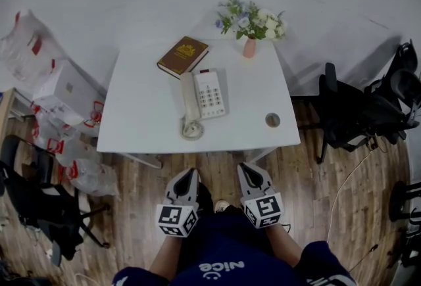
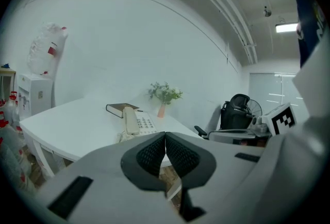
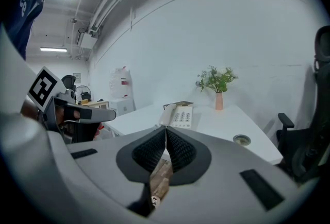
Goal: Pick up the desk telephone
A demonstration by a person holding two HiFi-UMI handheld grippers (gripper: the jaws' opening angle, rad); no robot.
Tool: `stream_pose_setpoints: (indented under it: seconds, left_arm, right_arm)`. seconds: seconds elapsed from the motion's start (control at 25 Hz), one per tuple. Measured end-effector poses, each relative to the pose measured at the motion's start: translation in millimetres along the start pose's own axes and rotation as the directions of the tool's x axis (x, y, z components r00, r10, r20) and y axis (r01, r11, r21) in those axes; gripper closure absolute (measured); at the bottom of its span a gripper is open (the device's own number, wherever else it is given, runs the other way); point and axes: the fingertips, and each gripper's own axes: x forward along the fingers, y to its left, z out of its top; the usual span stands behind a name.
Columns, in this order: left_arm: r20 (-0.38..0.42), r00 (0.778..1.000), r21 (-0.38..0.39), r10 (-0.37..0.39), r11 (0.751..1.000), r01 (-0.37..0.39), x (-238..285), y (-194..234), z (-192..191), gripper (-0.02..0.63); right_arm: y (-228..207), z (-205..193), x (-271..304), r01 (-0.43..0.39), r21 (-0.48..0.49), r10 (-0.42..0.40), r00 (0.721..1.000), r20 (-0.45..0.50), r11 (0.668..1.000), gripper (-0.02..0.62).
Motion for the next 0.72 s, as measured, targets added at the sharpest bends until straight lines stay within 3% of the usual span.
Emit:
stream_pose_setpoints:
  seconds: [0.2, 0.72]
  left_arm:
    - [-0.015, 0.999, 0.005, -0.028, 1.000, 0.028, 28.6, 18.9, 3.7, 0.589]
    - [-0.043, 0.986, 0.028, -0.162, 0.986, 0.163, 133.5, 87.5, 54.5, 0.589]
  right_arm:
    - [-13.2, 3.2, 20.6, 0.046, 0.017, -0.046, 0.999, -0.004, 0.999, 0.572]
    - [-44.6, 41.3, 120.3, 0.167, 0.032, -0.166, 0.986, -0.015, 0.985, 0.572]
